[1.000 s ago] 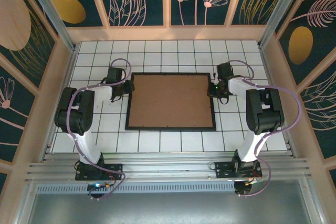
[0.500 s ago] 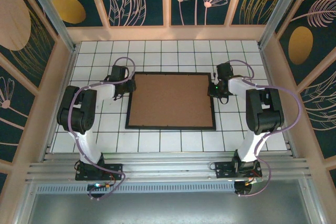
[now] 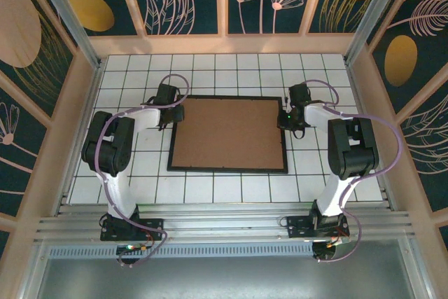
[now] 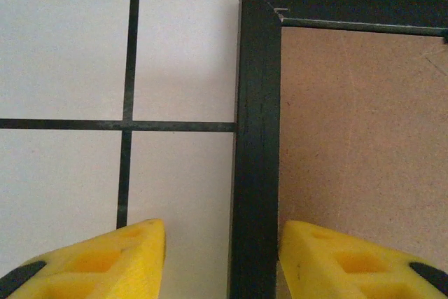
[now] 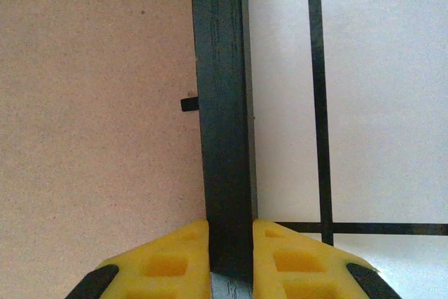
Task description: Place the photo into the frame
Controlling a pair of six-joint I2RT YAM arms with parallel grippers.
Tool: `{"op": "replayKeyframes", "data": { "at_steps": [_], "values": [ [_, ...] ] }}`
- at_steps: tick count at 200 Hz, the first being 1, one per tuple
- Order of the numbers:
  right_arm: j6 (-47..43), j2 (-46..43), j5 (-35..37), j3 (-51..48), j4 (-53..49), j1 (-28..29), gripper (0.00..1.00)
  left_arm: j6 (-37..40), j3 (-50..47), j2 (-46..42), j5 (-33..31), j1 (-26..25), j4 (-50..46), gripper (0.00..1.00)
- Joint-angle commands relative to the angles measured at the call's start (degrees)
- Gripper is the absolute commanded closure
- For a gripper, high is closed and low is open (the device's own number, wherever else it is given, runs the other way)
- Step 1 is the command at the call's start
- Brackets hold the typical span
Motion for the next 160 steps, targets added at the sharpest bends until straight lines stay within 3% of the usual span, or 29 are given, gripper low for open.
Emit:
{"op": "replayKeyframes", "data": {
  "at_steps": [1,63,126,160],
  "values": [
    [-0.9,3.2,-1.9,0.2,-0.3,2.0,0.83,1.9,-0.4,3.6,5.5,-3.4,-6.3,0.49],
    [-1.0,3.0,-1.5,0.2,-0.6,2.0,0.83,1.4,0.3,3.8,2.4,-3.4,-7.5,0.48],
    [-1.0,2.8,-0.4,0.0,-0.6,1.8,0.83,-4.2,-9.3,-11.7,-8.5,-3.2,1.2,0.44],
    [-1.2,2.5,-0.2,-0.1,-0.5,1.7,0.83,-6.8,-15.5,-20.1,-2.2,-2.3,0.5,0.44]
  ]
}}
